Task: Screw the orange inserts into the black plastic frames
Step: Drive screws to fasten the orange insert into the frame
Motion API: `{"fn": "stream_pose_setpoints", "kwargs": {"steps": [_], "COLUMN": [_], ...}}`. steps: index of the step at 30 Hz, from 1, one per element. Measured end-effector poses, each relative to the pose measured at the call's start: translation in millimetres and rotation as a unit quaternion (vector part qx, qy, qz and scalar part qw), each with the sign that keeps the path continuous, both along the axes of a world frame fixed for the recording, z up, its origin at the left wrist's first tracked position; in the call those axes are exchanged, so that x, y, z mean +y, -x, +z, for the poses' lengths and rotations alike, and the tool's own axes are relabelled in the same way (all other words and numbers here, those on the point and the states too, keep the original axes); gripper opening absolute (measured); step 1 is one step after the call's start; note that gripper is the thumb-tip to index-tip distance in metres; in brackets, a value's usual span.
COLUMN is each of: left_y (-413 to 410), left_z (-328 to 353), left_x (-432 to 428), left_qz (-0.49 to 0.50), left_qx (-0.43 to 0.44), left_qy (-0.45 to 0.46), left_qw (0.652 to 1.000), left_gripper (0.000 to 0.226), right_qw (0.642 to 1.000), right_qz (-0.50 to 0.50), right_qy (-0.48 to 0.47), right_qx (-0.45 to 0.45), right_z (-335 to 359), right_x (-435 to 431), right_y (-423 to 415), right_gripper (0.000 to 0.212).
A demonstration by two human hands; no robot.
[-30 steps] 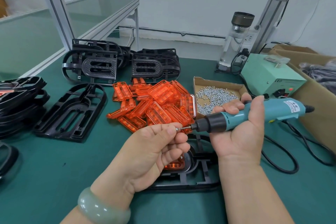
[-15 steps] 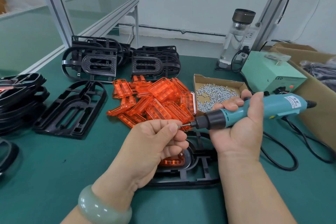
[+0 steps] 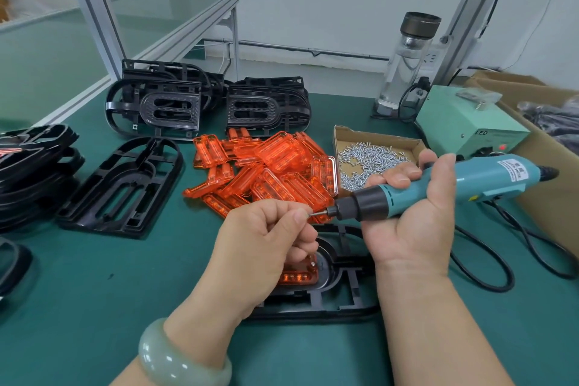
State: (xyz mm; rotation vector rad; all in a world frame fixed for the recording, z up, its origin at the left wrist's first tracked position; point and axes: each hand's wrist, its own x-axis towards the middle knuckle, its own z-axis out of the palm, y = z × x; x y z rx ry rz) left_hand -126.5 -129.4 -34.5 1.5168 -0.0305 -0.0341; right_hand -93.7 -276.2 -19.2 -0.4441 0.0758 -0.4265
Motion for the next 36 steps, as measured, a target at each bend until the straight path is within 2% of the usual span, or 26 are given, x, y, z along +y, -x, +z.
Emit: {"fn": "stream_pose_setpoints", "kwargs": {"steps": [12, 17, 23, 26, 36], "left_y": [1, 1, 2, 1, 2], "left_z": [2, 2, 0, 0, 3], "left_x": [-2, 1, 4, 5, 7], "left_qz": [0.015, 0.002, -0.010, 0.001, 0.000], "left_qx": [-0.038, -0.030, 0.003, -0.009, -0.075], "left_qy": [-0.063, -0.028, -0.002, -0.025, -0.096], "left_qw": [0.997, 0.999, 1.000, 1.000, 0.993], "left_gripper": [0.019, 0.015, 0.019, 0.012, 0.016], "right_qw": [1.000, 1.000, 1.000, 1.000, 1.000], "right_qz": [-0.010, -0.009, -0.017, -0.018, -0.007], "right_qy": [0.015, 0.013, -0.001, -0.003, -0.011], "right_qx": [-0.016, -0.018, -0.010, -0.009, -0.003], "right_z": [0, -1, -1, 0, -2], "right_x": [5, 2, -2, -2, 1], "right_y": [2, 2, 2, 2, 2], "right_gripper": [0.025, 0.022, 0.018, 0.017, 0.015]}}
